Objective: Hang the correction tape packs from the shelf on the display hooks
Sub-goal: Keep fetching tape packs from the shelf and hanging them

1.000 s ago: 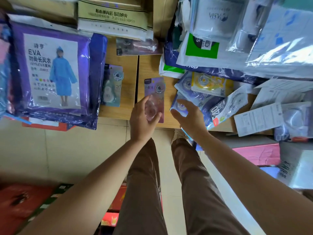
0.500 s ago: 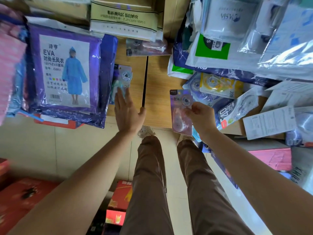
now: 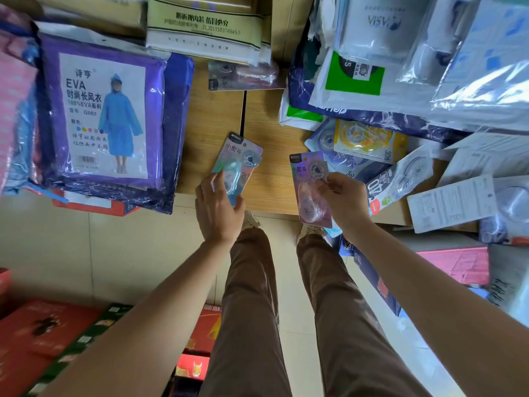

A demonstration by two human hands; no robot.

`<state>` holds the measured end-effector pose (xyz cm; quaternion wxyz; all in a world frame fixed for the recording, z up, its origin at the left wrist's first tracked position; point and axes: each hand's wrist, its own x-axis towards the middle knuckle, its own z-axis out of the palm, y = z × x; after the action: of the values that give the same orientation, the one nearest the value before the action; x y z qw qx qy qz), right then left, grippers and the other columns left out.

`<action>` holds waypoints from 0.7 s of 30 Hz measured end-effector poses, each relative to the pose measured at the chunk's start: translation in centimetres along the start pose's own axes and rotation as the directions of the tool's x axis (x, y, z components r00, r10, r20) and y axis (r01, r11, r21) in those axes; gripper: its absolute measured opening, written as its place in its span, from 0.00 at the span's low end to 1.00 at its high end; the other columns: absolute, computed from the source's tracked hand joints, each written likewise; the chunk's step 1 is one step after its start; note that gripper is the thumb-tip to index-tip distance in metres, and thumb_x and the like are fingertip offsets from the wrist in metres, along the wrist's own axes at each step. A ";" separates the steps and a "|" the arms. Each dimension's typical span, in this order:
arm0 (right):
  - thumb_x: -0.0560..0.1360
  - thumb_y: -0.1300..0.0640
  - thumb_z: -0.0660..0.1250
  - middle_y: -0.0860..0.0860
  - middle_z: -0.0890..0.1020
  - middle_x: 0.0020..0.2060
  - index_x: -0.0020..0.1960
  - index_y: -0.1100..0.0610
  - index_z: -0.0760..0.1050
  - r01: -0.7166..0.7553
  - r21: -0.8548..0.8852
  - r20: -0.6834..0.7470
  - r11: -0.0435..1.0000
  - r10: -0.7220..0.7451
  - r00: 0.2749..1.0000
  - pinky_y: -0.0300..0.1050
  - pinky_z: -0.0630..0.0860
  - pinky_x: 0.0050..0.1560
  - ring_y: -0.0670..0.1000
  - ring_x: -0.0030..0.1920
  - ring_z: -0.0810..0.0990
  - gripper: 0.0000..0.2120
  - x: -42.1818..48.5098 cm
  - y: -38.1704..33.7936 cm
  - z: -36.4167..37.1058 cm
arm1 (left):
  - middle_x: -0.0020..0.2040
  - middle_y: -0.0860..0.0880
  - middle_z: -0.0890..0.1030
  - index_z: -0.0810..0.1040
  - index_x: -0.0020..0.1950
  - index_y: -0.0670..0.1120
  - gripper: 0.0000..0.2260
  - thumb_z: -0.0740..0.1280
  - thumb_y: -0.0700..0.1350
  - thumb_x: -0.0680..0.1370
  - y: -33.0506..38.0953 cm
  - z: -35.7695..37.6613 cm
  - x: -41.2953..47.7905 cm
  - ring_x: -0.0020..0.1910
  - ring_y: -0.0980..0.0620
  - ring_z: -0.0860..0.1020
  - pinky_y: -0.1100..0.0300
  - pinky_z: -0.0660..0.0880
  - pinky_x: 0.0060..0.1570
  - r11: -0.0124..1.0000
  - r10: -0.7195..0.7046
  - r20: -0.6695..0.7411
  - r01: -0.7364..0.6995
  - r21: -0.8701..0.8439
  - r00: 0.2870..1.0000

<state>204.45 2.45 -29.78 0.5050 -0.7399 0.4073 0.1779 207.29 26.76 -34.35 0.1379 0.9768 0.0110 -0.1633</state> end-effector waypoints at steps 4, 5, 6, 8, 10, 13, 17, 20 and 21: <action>0.74 0.55 0.73 0.42 0.77 0.27 0.32 0.48 0.75 0.000 -0.018 0.001 1.000 0.000 1.000 0.34 0.67 0.31 0.38 0.26 0.72 0.14 -0.1 0.2 -0.2 | 0.71 0.40 0.72 0.70 0.72 0.42 0.33 0.73 0.58 0.74 0.0 0.5 1.4 0.67 0.38 0.72 0.45 0.76 0.58 0.991 -0.118 0.042 0.115 0.070 0.992; 0.74 0.55 0.73 0.42 0.78 0.27 0.32 0.48 0.75 -0.001 -0.021 0.001 1.000 0.001 1.000 0.34 0.67 0.31 0.39 0.26 0.72 0.14 -0.2 0.2 -0.2 | 0.71 0.41 0.73 0.72 0.70 0.42 0.30 0.74 0.56 0.74 -0.1 0.7 1.8 0.66 0.38 0.73 0.44 0.77 0.57 0.992 -0.112 0.046 0.109 0.063 0.993; 0.74 0.56 0.73 0.41 0.77 0.25 0.32 0.48 0.75 -0.004 -0.019 0.001 1.000 0.004 1.000 0.32 0.67 0.30 0.39 0.26 0.72 0.14 -0.2 0.2 -0.2 | 0.69 0.42 0.74 0.75 0.67 0.43 0.27 0.75 0.54 0.74 -0.1 0.8 2.1 0.64 0.39 0.74 0.43 0.77 0.55 0.994 -0.103 0.042 0.101 0.052 0.994; 0.75 0.56 0.73 0.39 0.75 0.22 0.30 0.48 0.73 -0.007 -0.025 0.002 1.000 0.008 1.000 0.29 0.64 0.27 0.39 0.25 0.71 0.16 -0.4 0.2 -0.2 | 0.66 0.43 0.77 0.78 0.62 0.44 0.22 0.76 0.52 0.72 -0.1 0.8 2.6 0.62 0.39 0.75 0.44 0.76 0.54 0.994 -0.104 0.029 0.103 0.039 0.994; 0.75 0.55 0.73 0.39 0.75 0.22 0.30 0.50 0.73 -0.008 -0.039 0.004 0.999 0.008 1.000 0.30 0.63 0.27 0.39 0.25 0.70 0.16 -0.4 0.3 -0.3 | 0.60 0.44 0.79 0.77 0.57 0.45 0.21 0.76 0.51 0.68 0.1 0.5 2.7 0.58 0.40 0.77 0.46 0.75 0.51 0.994 -0.105 0.018 0.105 0.015 0.994; 0.76 0.54 0.71 0.45 0.76 0.26 0.35 0.56 0.77 -0.019 -0.021 0.006 1.000 0.019 1.000 0.40 0.65 0.32 0.44 0.29 0.69 0.12 -0.5 0.4 -0.5 | 0.52 0.45 0.80 0.75 0.54 0.46 0.22 0.77 0.50 0.64 0.8 -0.1 2.3 0.53 0.40 0.78 0.48 0.74 0.47 0.988 -0.126 0.031 0.128 -0.084 0.992; 0.76 0.53 0.71 0.47 0.78 0.28 0.37 0.57 0.78 0.001 -0.036 0.001 0.999 -0.001 1.000 0.33 0.65 0.30 0.40 0.27 0.70 0.12 -0.9 -0.1 -1.1 | 0.56 0.48 0.79 0.72 0.61 0.46 0.27 0.79 0.48 0.66 1.3 -1.1 1.6 0.52 0.44 0.79 0.55 0.70 0.43 0.942 -0.140 0.128 0.172 -0.289 0.982; 0.77 0.53 0.71 0.44 0.77 0.26 0.36 0.55 0.78 0.017 -0.066 -0.006 0.998 -0.017 1.000 0.30 0.63 0.26 0.39 0.25 0.71 0.12 -1.5 -0.7 -2.1 | 0.53 0.50 0.78 0.70 0.71 0.47 0.35 0.80 0.48 0.67 1.6 -2.6 0.7 0.48 0.49 0.77 0.58 0.70 0.46 0.910 -0.079 0.138 0.128 -0.395 0.987; 0.76 0.53 0.71 0.43 0.76 0.24 0.35 0.54 0.77 0.022 -0.074 -0.008 0.997 -0.022 1.000 0.30 0.63 0.27 0.40 0.25 0.70 0.13 -1.7 -1.0 -2.5 | 0.53 0.50 0.79 0.71 0.72 0.47 0.34 0.79 0.49 0.69 1.9 -3.3 0.4 0.47 0.50 0.77 0.57 0.71 0.46 0.909 -0.050 0.131 0.099 -0.406 0.990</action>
<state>203.80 1.12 -26.96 0.4774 -0.7633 0.3944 0.1841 208.82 25.83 -30.94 0.3343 0.9134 0.0742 -0.2200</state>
